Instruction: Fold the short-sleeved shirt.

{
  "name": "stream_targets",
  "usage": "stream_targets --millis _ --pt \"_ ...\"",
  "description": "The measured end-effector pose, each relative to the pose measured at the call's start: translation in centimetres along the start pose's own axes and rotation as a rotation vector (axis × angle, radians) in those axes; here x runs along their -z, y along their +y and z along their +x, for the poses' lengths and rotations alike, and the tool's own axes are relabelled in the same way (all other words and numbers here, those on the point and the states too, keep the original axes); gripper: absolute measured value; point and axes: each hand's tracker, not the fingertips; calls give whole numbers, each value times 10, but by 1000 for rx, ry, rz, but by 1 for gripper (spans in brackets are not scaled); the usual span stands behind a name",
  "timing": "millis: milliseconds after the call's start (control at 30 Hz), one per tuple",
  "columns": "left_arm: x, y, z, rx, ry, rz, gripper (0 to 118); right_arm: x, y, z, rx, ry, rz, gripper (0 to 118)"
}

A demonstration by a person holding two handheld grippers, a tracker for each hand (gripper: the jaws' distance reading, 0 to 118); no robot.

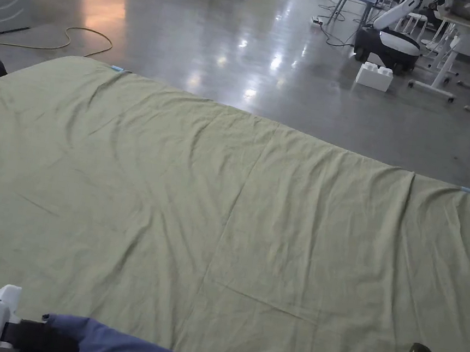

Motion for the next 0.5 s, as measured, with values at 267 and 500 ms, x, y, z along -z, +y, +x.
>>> stream_targets --millis 267,500 --pt "-37 26 22 198 108 81 11 1 2 6 -4 1 8 2" --pt "-68 13 89 193 226 118 11 3 3 9 -5 12 15 2"
